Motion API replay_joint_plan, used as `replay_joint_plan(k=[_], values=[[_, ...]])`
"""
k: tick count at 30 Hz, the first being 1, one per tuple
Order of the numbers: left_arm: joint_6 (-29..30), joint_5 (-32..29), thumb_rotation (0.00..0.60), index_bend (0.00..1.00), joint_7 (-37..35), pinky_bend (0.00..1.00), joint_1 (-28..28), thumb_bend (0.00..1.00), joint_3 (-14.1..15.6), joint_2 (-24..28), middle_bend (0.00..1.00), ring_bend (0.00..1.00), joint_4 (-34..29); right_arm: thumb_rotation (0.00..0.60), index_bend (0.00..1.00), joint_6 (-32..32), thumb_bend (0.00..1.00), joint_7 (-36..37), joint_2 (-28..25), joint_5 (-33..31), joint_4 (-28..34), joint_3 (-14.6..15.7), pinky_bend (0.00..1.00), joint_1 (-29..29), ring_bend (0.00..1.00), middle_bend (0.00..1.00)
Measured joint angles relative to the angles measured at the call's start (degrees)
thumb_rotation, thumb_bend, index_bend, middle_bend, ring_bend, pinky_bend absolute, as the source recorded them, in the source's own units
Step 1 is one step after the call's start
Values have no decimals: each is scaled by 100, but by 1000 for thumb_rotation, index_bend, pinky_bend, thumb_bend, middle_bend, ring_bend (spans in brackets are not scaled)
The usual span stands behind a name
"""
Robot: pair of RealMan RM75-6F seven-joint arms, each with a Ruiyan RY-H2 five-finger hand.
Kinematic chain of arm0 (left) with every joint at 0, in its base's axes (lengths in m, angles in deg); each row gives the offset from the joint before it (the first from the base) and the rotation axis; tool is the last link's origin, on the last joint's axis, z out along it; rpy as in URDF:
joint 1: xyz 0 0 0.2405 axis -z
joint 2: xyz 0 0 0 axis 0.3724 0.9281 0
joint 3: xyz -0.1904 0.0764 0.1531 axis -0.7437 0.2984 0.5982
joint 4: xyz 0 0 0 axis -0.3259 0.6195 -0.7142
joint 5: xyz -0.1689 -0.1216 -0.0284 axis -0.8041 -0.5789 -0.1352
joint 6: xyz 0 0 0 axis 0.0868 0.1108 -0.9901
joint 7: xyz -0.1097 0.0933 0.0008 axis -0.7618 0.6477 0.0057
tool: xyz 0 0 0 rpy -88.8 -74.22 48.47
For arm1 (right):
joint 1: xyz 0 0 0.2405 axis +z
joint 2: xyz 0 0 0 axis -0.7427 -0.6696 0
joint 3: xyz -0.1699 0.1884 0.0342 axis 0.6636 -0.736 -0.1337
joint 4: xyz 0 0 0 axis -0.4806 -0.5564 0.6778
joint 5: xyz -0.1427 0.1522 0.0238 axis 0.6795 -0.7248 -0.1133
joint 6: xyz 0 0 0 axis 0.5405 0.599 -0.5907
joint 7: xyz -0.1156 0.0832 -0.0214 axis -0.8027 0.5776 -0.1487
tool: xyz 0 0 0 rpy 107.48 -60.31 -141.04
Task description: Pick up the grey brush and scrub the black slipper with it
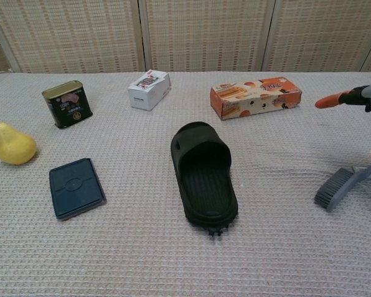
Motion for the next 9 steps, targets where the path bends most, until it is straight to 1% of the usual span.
replay_joint_plan(k=[2, 4, 7, 9], values=[[158, 84, 600, 25, -64, 203, -24, 492, -23, -25, 27, 46, 59, 600, 0, 749, 134, 59, -23, 418, 88, 54, 6, -392, 0, 0], [344, 178, 600, 3, -142, 200, -51, 493, -51, -67, 7, 28, 154, 600, 0, 1460, 134, 93, -13, 790, 118, 117, 0, -801, 0, 0], [656, 342, 600, 0, -293, 197, -104, 493, -98, -162, 0, 22, 377, 600, 0, 2768, 134, 181, 73, 1421, 103, 210, 0, -1674, 0, 0], [777, 439, 600, 0, -369, 197, -137, 493, -120, -215, 0, 16, 479, 600, 0, 3345, 134, 224, 112, 1710, 92, 244, 0, -2176, 0, 0]])
